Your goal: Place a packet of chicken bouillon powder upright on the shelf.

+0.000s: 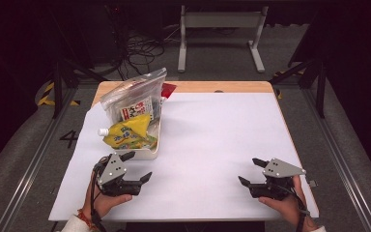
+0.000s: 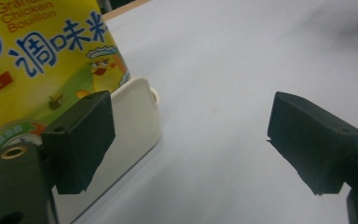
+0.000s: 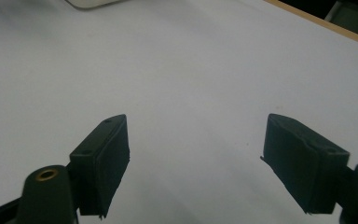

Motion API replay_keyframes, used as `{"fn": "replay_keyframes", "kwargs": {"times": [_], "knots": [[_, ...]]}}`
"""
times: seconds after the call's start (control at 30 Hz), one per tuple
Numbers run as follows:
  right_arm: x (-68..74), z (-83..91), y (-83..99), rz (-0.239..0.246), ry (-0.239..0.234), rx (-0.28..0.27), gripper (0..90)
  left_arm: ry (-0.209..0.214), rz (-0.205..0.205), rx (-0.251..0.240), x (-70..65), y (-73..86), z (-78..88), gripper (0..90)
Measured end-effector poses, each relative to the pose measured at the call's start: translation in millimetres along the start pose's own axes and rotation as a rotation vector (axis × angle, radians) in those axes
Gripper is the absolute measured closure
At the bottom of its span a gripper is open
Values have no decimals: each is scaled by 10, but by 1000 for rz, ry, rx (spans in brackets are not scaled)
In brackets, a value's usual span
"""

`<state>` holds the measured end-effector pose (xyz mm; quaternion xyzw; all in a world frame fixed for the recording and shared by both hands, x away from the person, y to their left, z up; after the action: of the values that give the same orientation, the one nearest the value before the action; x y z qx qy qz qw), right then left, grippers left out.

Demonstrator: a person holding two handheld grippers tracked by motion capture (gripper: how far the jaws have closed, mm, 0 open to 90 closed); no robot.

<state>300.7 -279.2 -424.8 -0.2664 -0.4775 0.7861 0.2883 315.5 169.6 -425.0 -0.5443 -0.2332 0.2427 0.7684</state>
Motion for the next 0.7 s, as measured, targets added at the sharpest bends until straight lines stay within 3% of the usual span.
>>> {"fn": "replay_keyframes", "kwargs": {"times": [0.4,0.57,0.7], "knots": [[18,82,44,30,46,15,200,46,-26,41,-98,36,-184,133],[-10,121,98,19,66,21,175,90,-51,93,-166,94,-310,104],[-53,152,157,-1,90,26,147,130,-41,117,-207,143,-402,94]]}}
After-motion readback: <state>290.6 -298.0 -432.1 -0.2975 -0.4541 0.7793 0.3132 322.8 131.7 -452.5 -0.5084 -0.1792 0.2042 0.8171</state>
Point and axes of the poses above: each handheld gripper's, and its own axes: z roughly backward along the jaws, y roughly out of its underside, x roughly to its left, the point moved 1 cm from there along -z, roughly forward along the jaws, and after that the axes turned 9 degrees about -x, right-handed, at the moved point
